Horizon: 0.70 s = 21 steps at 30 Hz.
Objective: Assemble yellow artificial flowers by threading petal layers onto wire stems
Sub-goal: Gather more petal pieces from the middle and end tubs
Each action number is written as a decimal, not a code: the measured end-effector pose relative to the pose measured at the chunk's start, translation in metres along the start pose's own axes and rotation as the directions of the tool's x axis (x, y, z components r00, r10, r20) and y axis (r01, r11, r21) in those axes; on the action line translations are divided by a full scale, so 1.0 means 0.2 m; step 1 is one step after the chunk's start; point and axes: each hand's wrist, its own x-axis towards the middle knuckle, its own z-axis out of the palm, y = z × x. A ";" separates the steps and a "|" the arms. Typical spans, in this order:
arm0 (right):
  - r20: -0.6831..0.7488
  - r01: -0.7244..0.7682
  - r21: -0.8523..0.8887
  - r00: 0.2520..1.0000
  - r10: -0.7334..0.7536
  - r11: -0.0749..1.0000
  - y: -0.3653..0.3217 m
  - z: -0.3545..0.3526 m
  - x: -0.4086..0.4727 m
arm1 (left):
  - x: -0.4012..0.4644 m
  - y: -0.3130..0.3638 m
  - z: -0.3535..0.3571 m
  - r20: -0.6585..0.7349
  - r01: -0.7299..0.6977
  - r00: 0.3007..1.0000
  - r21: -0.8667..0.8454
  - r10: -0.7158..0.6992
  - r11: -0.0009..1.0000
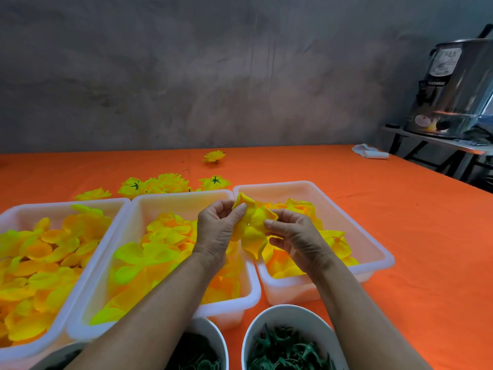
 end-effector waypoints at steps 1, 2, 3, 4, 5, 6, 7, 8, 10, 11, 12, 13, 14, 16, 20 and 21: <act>-0.007 0.010 -0.006 1.000 -0.010 1.000 0.00 0.00 0.00 | 0.00 0.00 0.00 0.012 -0.016 1.000 0.013 0.016 1.000; -0.029 0.023 -0.006 0.999 -0.023 1.000 0.01 -0.01 0.00 | -0.01 0.00 0.00 0.035 -0.042 0.999 0.035 0.040 0.999; -0.056 0.034 0.002 0.998 -0.034 0.999 0.01 -0.01 0.00 | -0.01 0.00 0.01 0.069 -0.075 0.995 0.070 0.070 0.995; -0.080 0.046 0.011 0.996 -0.045 0.999 0.02 -0.02 0.01 | -0.02 0.00 0.01 0.105 -0.110 0.990 0.116 0.098 0.987; -0.102 0.058 0.014 0.993 -0.056 0.998 0.02 -0.02 0.01 | -0.03 -0.01 0.01 0.140 -0.140 0.983 0.161 0.118 0.977; -0.126 0.071 0.008 0.990 -0.070 0.997 0.03 -0.02 0.01 | -0.03 -0.01 0.01 0.169 -0.159 0.977 0.196 0.126 0.968; -0.149 0.085 0.000 0.985 -0.084 0.996 0.03 -0.02 0.01 | -0.04 -0.01 0.01 0.189 -0.166 0.974 0.217 0.125 0.962; -0.168 0.097 -0.010 0.981 -0.097 0.995 0.03 -0.01 0.02 | -0.04 0.00 0.01 0.201 -0.169 0.972 0.231 0.123 0.958; -0.188 0.110 -0.027 0.976 -0.113 0.994 0.03 -0.01 0.02 | -0.04 0.00 0.01 0.194 -0.216 0.967 0.291 0.163 0.932; -0.197 0.114 -0.032 0.973 -0.118 0.993 0.03 -0.01 0.02 | -0.04 0.00 0.01 0.189 -0.261 0.960 0.345 0.206 0.902; -0.207 0.118 -0.033 0.971 -0.122 0.992 0.04 -0.01 0.03 | -0.05 0.00 0.01 0.189 -0.312 0.948 0.396 0.256 0.864; -0.215 0.120 -0.028 0.969 -0.123 0.992 0.04 -0.02 0.03 | -0.05 0.01 0.01 0.195 -0.364 0.931 0.430 0.309 0.826; -0.215 0.120 -0.021 0.969 -0.122 0.993 0.04 -0.02 0.03 | -0.06 0.01 0.01 0.215 -0.411 0.911 0.447 0.351 0.794; -0.185 0.112 -0.014 0.976 -0.113 0.994 0.04 -0.02 0.02 | -0.06 0.01 0.01 0.295 -0.474 0.880 0.483 0.372 0.737; -0.123 0.090 -0.038 0.988 -0.094 0.995 0.02 0.00 0.01 | -0.06 0.01 0.01 0.332 -0.444 0.892 0.511 0.308 0.736; -0.121 0.086 -0.044 0.988 -0.091 0.995 0.02 0.00 0.01 | -0.06 0.01 0.01 0.310 -0.411 0.906 0.489 0.287 0.769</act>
